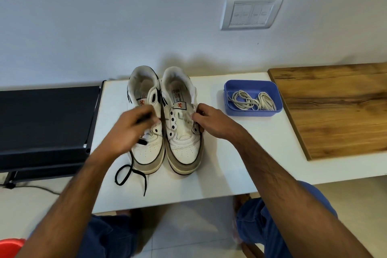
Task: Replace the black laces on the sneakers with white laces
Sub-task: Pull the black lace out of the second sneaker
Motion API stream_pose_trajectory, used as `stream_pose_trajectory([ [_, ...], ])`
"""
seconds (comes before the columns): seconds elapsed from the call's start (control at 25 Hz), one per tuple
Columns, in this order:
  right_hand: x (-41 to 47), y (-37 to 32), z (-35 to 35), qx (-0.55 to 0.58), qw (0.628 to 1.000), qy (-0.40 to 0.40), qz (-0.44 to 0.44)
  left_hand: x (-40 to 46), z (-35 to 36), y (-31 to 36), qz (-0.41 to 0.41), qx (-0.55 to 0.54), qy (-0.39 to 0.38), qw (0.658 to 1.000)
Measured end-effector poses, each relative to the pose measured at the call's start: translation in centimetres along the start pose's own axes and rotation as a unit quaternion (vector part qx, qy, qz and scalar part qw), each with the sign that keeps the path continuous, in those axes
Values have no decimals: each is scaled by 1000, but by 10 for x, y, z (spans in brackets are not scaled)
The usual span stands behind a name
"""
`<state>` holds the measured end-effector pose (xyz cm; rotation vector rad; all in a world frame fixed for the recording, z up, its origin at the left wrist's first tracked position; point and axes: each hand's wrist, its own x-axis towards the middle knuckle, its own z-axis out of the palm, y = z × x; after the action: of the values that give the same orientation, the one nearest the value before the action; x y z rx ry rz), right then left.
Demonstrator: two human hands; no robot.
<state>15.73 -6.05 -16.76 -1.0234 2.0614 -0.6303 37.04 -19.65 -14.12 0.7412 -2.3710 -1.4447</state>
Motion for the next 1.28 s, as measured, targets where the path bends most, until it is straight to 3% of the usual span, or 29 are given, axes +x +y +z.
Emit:
stream_pose_trajectory([
  [0.08, 0, 1, 0, -3, 1000, 0, -3, 1, -12, 5, -1, -126, 118, 985],
  [0.16, 2, 4, 1, 6, 1000, -1, 0, 2, -17, 6, -5, -144, 163, 976],
  [0.28, 0, 3, 5, -4, 1000, -2, 7, 0, -9, 7, -33, -190, 138, 971],
  [0.44, -20, -14, 11, -108, 987, 113, -39, -4, -9, 32, -63, -264, 95, 958],
  [0.52, -37, -35, 25, -1, 985, 138, -105, -9, -24, 52, -62, -287, 95, 951],
  [0.64, -61, -72, 54, 170, 969, 3, -177, -19, -41, 85, -44, -425, 127, 895],
  [0.72, -72, -96, 73, 183, 962, -95, -179, -23, -45, 104, -29, -513, 146, 845],
  [0.76, -76, -107, 79, 180, 957, -132, -185, -25, -51, 114, -22, -524, 157, 837],
  [0.8, -79, -117, 82, 177, 952, -157, -192, -28, -60, 124, -14, -512, 170, 842],
  [0.88, -84, -130, 79, 206, 945, -171, -188, -33, -87, 140, 0, -426, 203, 882],
  [1.0, -86, -143, 57, 260, 941, -143, -162, -56, -147, 145, 1, -89, 236, 968],
  [1.04, -86, -146, 50, 280, 938, -132, -155, -65, -162, 140, -13, 18, 217, 976],
  [1.12, -91, -169, 34, 302, 932, -114, -166, -91, -181, 130, -42, 128, 141, 981],
  [1.2, -103, -210, 26, 284, 935, -91, -195, -116, -186, 123, -52, 167, 99, 980],
  [1.28, -114, -254, 29, 210, 944, -65, -246, -135, -187, 122, -39, 175, 106, 978],
])
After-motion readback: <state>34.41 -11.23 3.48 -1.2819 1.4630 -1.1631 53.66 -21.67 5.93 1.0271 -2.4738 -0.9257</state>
